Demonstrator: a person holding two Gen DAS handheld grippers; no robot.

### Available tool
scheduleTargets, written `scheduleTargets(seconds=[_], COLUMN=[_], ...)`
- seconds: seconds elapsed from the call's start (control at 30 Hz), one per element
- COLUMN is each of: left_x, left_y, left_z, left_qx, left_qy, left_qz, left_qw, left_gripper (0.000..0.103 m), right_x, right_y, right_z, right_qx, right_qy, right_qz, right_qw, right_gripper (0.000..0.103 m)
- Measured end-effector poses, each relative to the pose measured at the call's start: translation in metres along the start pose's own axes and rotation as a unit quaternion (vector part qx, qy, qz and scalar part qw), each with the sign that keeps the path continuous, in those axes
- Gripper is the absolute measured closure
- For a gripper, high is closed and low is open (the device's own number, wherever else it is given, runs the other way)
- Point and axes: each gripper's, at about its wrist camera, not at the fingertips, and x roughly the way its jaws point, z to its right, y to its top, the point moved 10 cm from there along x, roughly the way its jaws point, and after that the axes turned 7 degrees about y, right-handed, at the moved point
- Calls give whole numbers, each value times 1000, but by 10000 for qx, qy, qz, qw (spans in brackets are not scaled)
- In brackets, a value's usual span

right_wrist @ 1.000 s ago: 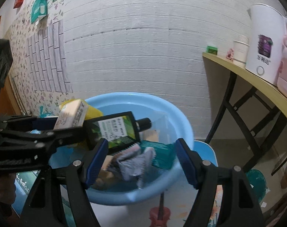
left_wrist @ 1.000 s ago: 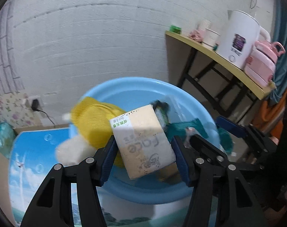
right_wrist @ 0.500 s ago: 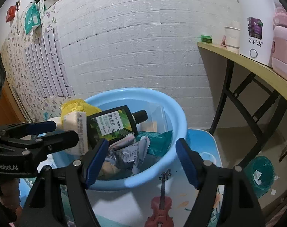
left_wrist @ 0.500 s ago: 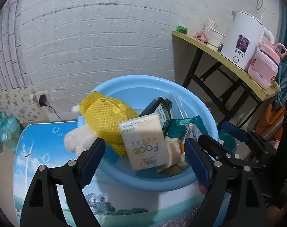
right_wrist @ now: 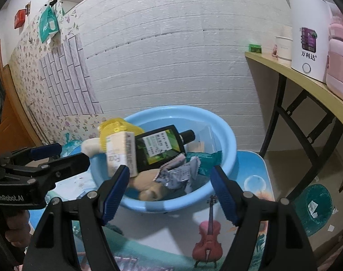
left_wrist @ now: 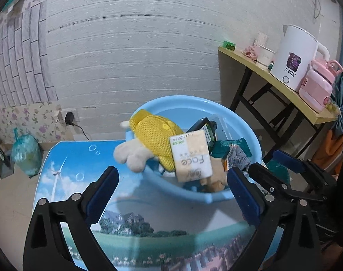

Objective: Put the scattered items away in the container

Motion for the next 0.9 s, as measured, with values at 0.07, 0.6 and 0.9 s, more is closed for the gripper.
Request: scheduleTargets(seconds=[0.07,0.6,0.9], left_x=[-8,-57,-55], left_y=[-2,-29,-36], left_z=[-3,-28,-46], left_qx=[-24,458,133], left_qy=[5,807,887], left_qz=[25,213,132], left_qw=[10000,9955,9959], left_gripper=[5,0,0], right_x=[-5,-26,-20], right_y=[-1,-22,-31], right_z=[-8,-40,-52], right_qx=[-17,407,327], right_qy=[42,403,321], right_qz=[-33,-413,-491], right_qw=[10000,9975,9977], right_gripper=[29,29,29])
